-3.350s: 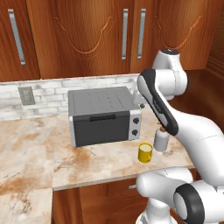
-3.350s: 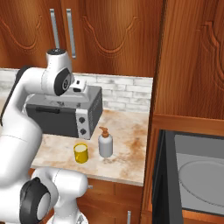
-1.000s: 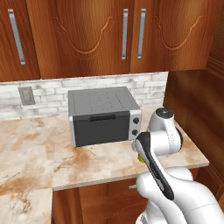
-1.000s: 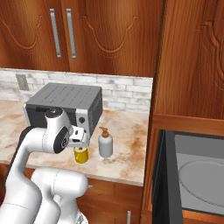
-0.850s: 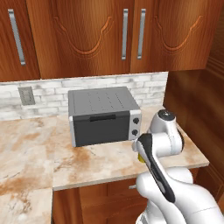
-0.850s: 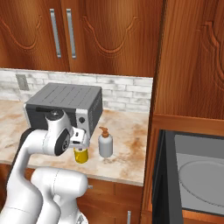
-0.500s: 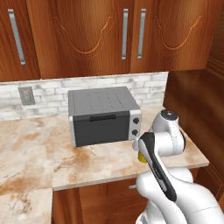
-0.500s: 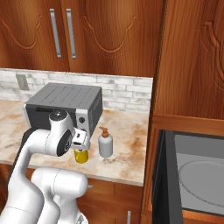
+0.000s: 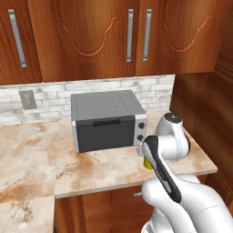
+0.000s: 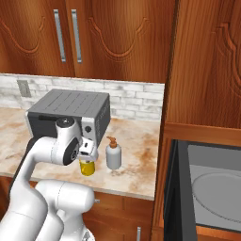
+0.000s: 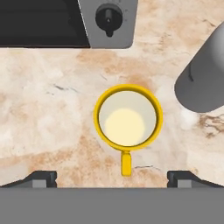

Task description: Pick the mug from the counter and place it inside the microwave. Then close the microwave.

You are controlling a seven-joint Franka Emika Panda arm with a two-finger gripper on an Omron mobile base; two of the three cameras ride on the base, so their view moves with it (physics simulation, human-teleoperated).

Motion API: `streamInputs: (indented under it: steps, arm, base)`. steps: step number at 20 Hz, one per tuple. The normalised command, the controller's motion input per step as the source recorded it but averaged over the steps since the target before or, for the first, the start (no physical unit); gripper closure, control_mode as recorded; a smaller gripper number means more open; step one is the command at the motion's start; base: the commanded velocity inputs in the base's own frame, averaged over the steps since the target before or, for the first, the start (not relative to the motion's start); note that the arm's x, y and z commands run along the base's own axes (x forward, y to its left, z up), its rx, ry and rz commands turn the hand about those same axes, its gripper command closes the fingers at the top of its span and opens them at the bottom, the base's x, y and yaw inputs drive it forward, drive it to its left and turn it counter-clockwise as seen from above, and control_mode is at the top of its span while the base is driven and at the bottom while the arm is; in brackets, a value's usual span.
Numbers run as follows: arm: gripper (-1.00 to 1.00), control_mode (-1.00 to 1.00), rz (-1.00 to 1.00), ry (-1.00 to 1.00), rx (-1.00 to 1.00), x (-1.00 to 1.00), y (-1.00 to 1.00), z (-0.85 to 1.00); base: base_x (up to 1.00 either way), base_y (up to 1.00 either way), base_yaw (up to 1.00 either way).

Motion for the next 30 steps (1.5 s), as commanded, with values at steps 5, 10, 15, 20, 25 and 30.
streamInputs:
  steps: [5, 10, 15, 20, 25, 30]
  arm:
    - [-1.0, -1.0, 0.0, 0.0, -0.03, 0.03, 0.0, -0.25]
    - [-1.0, -1.0, 0.0, 0.0, -0.01, -0.01, 0.0, 0.0]
    - [-1.0, -1.0, 0.0, -0.01, 0.0, -0.03, 0.0, 0.0]
    - [-1.0, -1.0, 0.0, -0.03, 0.0, -0.14, -0.01, 0.12]
    - [-1.0, -1.0, 0.0, -0.08, 0.0, -0.23, -0.09, 0.24]
    - [-1.0, -1.0, 0.0, -0.04, 0.0, -0.2, -0.13, -0.05]
  base:
    - [0.0, 0.0, 0.0]
    - [0.0, 0.0, 0.0]
    - [0.0, 0.0, 0.0]
    - [0.0, 0.0, 0.0]
    - [0.0, 0.0, 0.0]
    - [0.0, 0.0, 0.0]
